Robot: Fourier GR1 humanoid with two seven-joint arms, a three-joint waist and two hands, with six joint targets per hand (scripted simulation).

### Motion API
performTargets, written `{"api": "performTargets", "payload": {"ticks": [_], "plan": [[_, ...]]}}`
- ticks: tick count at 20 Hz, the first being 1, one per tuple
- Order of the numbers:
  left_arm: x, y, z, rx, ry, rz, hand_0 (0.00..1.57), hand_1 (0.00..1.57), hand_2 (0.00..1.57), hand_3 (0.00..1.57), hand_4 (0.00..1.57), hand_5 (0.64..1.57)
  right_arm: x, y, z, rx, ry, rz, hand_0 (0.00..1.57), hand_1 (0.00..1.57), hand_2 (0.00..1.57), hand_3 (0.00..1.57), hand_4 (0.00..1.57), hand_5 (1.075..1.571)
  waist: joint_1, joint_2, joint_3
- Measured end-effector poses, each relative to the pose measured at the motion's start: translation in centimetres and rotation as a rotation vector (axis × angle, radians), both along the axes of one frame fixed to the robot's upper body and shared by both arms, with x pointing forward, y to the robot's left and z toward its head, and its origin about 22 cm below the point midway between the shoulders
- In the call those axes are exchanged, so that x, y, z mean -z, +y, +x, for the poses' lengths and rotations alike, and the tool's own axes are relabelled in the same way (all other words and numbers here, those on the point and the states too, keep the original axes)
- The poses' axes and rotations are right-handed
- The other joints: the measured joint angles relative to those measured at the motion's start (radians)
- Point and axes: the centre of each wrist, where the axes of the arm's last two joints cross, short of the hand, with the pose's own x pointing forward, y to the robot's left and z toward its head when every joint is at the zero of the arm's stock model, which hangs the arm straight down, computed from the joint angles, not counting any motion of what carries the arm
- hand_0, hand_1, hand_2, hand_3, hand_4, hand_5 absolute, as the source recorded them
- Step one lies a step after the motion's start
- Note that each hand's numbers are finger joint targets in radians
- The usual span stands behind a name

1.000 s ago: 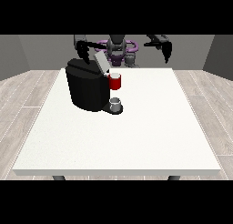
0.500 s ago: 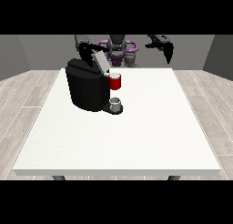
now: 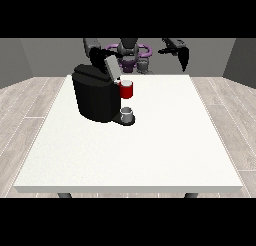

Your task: Insert the coffee pod into the coffee machine and close the lid

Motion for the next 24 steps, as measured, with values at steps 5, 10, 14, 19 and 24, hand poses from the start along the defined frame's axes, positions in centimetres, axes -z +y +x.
{"api": "performTargets", "payload": {"ticks": [5,10,14,19,24], "plan": [[-0.3,0.8,0.4,-0.016,-0.007,0.0,0.0,0.0,0.0,0.0,0.0,1.571,-0.4,1.2,0.4,-0.033,0.006,-0.023,0.0,0.0,0.0,0.0,0.11,1.571,-0.008,0.011,0.0012],[-0.1,1.0,0.8,-0.032,-0.022,0.005,0.0,0.0,0.0,0.0,0.19,1.571,-2.0,2.8,1.2,-0.073,-0.023,-0.055,0.0,0.0,0.0,0.0,0.06,1.571,-0.008,0.029,0.0016],[-0.2,0.9,0.8,-0.023,0.0,0.004,0.0,0.0,0.0,0.0,0.12,1.571,-2.9,3.8,1.6,-0.085,-0.033,-0.098,0.0,0.0,0.0,0.0,0.15,1.571,0.007,0.02,0.0017],[-0.5,1.2,1.1,-0.015,-0.021,-0.002,0.0,0.0,0.0,0.0,0.0,1.571,-3.9,5.2,2.0,-0.092,-0.073,-0.126,0.0,0.0,0.0,0.0,0.12,1.571,0.016,0.035,0.0017],[-0.2,1.3,1.0,-0.015,-0.039,-0.005,0.0,0.0,0.0,0.0,0.18,1.571,-3.6,6.2,1.7,-0.132,-0.093,-0.114,0.0,0.0,0.0,0.0,0.07,1.571,-0.006,0.024,0.0016]]}}
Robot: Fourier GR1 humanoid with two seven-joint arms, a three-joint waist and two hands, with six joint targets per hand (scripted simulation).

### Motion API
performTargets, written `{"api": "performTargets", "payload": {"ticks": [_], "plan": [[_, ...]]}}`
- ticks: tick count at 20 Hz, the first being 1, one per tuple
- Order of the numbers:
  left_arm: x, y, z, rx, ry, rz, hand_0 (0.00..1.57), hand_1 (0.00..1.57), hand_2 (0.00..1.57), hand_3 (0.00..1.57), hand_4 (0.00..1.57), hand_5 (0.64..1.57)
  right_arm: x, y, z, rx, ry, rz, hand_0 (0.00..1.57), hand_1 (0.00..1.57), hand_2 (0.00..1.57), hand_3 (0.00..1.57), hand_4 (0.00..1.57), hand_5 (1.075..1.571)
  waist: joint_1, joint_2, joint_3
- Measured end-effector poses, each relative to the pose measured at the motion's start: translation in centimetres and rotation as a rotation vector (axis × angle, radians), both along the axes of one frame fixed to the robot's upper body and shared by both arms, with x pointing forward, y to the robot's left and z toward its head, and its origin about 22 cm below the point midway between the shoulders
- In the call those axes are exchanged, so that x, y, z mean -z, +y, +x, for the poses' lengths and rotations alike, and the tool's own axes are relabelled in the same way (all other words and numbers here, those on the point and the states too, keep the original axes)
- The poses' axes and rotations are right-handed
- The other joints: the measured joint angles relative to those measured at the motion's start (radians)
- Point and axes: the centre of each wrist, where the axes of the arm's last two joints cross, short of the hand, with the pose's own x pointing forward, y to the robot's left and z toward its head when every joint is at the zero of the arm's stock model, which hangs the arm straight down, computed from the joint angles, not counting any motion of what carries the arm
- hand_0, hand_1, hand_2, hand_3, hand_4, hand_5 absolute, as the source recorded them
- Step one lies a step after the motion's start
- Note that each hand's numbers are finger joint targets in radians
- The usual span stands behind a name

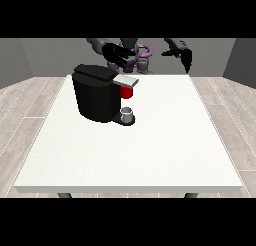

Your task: Insert the coffee pod into the coffee machine and close the lid

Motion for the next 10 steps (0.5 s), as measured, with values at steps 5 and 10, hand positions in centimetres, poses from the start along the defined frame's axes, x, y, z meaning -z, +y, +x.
{"api": "performTargets", "payload": {"ticks": [5,10], "plan": [[0.7,-0.7,-0.2,-0.014,0.003,-0.005,0.0,0.0,0.0,0.0,0.21,1.571,1.7,2.0,-1.6,-0.081,-0.005,0.057,0.0,0.0,0.0,0.0,0.28,1.571,-0.024,-0.049,0.0001],[2.5,-1.4,-1.5,-0.019,0.046,-0.025,0.0,0.0,0.0,0.0,0.19,1.571,6.2,1.7,-4.7,-0.084,0.07,0.17,0.0,0.0,0.0,0.0,0.16,1.571,-0.052,-0.126,0.0002]]}}
